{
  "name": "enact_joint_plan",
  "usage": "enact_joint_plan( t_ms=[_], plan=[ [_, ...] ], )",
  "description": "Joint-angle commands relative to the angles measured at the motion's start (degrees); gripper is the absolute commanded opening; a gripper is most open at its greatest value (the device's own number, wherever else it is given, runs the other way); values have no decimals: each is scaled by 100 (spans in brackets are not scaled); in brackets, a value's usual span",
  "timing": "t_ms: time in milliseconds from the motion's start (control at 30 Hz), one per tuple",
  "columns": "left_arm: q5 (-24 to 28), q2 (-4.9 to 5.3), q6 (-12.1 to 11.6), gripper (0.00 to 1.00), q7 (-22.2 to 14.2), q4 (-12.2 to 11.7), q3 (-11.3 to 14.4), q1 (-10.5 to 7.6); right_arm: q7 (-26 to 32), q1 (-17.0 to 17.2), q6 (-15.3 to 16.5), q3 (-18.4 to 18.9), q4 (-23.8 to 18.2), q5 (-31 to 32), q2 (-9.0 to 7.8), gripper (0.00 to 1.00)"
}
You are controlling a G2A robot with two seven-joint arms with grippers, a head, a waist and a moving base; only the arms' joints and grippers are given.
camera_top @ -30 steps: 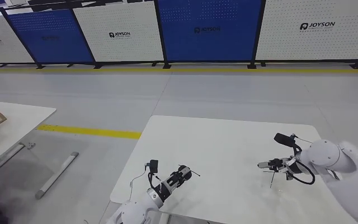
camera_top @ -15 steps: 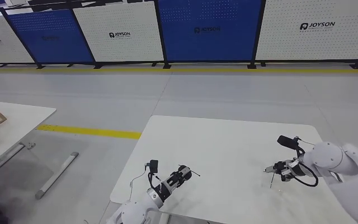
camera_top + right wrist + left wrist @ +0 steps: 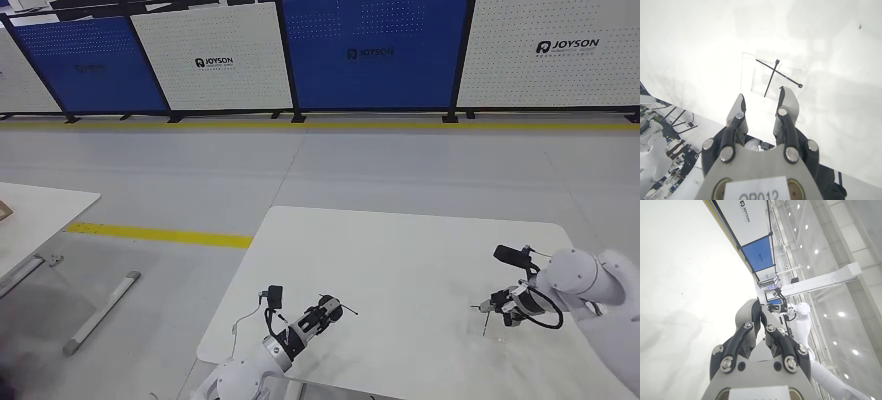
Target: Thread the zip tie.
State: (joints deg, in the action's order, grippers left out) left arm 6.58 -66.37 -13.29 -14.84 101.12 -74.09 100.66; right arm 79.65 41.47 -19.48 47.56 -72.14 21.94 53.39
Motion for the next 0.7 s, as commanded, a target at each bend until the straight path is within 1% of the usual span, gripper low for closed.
enact_joint_plan(
  t_ms=[0, 267, 300, 467, 667],
  plan=[
    [0, 0, 0, 0, 0, 0, 0, 0, -1, -64, 0, -58, 121, 34, 64, 36],
    [0, 0, 0, 0, 0, 0, 0, 0, -1, -313, 0, -413, 489, 159, 292, 33],
    [0, 0, 0, 0, 0, 0, 0, 0, -1, -337, 0, -445, 526, 166, 311, 31],
    [0, 0, 0, 0, 0, 0, 0, 0, -1, -439, 0, -577, 711, 253, 396, 31],
    [0, 0, 0, 0, 0, 0, 0, 0, -1, -519, 0, -792, 804, 293, 483, 30]
  ],
)
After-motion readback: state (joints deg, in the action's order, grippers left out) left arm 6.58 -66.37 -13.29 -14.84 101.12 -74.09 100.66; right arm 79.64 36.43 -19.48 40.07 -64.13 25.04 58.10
